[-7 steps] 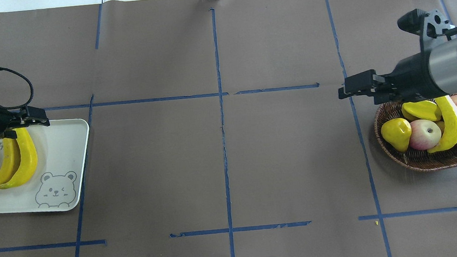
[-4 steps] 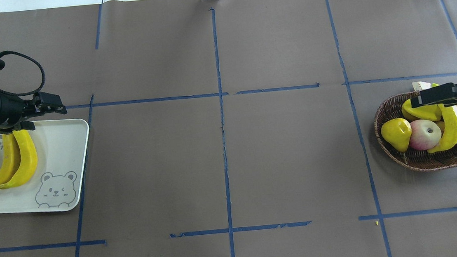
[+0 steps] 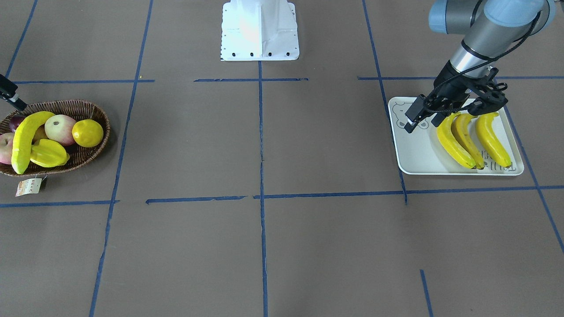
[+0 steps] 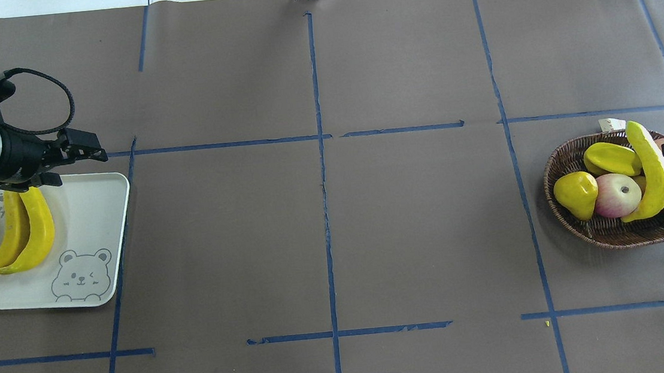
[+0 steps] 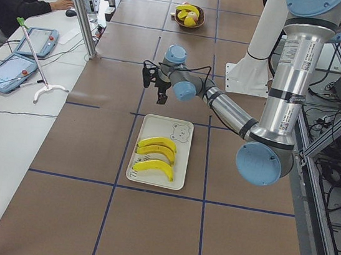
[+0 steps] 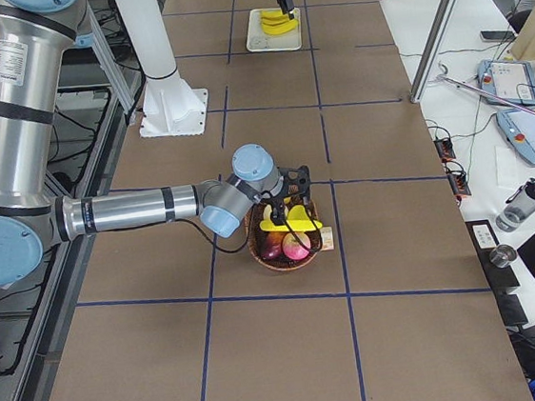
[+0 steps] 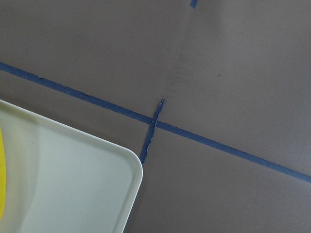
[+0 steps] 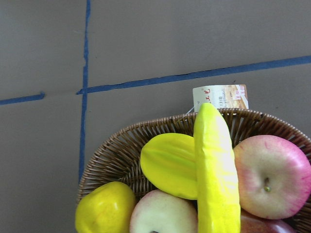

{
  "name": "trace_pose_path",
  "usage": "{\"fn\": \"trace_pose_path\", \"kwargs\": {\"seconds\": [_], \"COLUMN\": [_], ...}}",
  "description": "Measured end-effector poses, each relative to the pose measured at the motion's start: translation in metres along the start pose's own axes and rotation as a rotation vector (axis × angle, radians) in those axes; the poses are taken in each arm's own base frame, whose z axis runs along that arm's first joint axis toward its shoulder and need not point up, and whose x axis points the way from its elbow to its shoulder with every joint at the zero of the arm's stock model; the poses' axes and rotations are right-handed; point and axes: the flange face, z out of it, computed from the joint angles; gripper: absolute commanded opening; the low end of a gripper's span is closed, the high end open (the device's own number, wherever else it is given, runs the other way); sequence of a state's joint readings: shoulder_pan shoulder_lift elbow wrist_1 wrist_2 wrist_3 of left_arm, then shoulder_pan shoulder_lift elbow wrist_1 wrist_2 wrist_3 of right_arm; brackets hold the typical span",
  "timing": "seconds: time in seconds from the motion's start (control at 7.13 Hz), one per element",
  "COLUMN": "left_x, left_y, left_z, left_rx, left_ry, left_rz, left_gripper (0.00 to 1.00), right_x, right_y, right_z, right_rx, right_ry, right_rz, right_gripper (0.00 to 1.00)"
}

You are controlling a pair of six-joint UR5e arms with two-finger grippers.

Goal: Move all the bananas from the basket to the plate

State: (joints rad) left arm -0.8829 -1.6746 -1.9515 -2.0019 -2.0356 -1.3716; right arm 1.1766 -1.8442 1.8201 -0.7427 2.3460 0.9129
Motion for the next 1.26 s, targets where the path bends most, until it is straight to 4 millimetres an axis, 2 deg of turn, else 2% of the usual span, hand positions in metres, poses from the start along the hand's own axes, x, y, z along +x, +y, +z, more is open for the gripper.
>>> {"fn": "trace_pose_path", "kwargs": {"seconds": [0.28, 0.56, 0.7, 0.98, 1.12, 1.26], "left_x": [0.001, 0.001, 0.001, 0.001, 0.002, 0.002], "left_y": [0.001, 0.001, 0.001, 0.001, 0.001, 0.001], "left_z": [0.001, 0.001, 0.001, 0.001, 0.001, 0.001], "left_rx": [-0.002, -0.002, -0.003, -0.002, -0.001, -0.001], "left_ry": [0.0, 0.0, 0.0, 0.002, 0.002, 0.003], "left_rz": [0.002, 0.002, 0.002, 0.003, 0.004, 0.004], "left_gripper": [1.0, 1.0, 1.0, 1.0, 1.0, 1.0], "right_x": [0.015, 0.018, 0.02, 0.021, 0.019, 0.018], "right_y": [0.006, 0.016, 0.02, 0.024, 0.025, 0.025], "right_z": [0.031, 0.054, 0.06, 0.067, 0.068, 0.067], "right_rx": [-0.038, -0.08, -0.097, -0.119, -0.123, -0.126], "right_ry": [0.048, 0.072, 0.078, 0.08, 0.076, 0.069], "right_rz": [0.007, -0.002, -0.002, -0.001, -0.005, -0.012], "right_gripper": [1.0, 1.0, 0.92, 0.26, 0.05, 0.01]}}
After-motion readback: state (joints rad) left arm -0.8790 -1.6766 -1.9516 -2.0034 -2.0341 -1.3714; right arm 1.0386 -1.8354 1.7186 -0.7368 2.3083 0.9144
